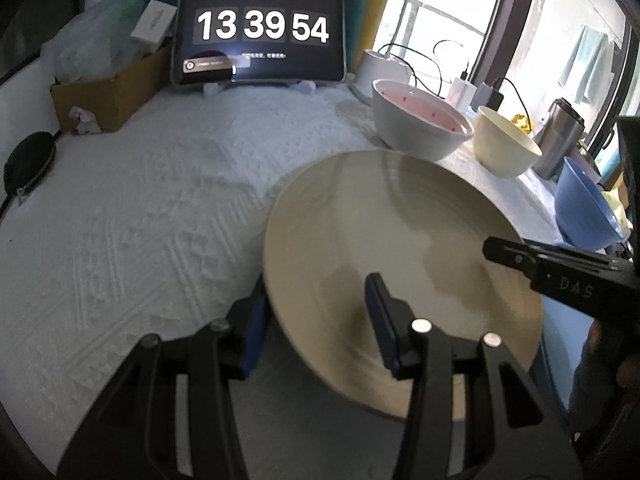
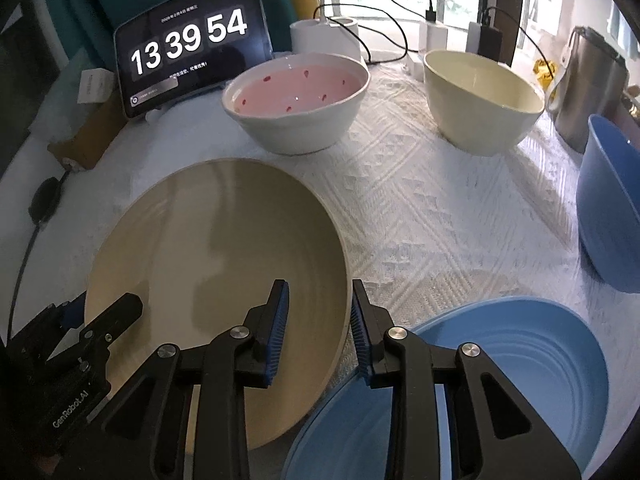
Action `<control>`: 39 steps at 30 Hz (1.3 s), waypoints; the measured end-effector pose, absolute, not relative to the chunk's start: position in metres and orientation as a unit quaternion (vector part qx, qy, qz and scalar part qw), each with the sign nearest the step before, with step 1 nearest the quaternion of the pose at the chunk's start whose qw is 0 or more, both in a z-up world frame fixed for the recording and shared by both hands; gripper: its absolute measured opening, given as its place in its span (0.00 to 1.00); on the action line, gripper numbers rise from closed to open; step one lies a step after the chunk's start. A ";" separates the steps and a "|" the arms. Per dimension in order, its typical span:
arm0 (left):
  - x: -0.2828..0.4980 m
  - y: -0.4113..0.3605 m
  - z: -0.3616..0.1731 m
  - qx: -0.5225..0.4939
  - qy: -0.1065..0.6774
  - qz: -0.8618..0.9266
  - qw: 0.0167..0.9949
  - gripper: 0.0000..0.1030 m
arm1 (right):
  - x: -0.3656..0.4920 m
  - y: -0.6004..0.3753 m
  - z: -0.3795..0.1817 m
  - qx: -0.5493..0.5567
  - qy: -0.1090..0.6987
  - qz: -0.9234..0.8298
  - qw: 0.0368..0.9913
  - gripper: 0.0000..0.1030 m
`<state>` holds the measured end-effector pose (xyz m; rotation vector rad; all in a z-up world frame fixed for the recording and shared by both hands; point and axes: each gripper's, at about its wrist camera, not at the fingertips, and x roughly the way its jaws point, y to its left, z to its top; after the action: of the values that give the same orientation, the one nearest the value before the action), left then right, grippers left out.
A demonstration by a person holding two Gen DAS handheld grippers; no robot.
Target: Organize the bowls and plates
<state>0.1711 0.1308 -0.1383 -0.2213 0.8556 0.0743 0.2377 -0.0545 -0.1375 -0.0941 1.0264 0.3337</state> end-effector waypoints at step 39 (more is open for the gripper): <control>0.127 0.087 -0.100 -0.088 0.377 0.017 0.922 0.46 | 0.182 -0.097 -0.091 -0.034 0.430 0.152 0.889 0.31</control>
<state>0.1270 0.0874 -0.1003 -0.1801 0.7732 0.0347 0.1821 -0.0966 -0.0911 -0.0701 0.8929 0.3155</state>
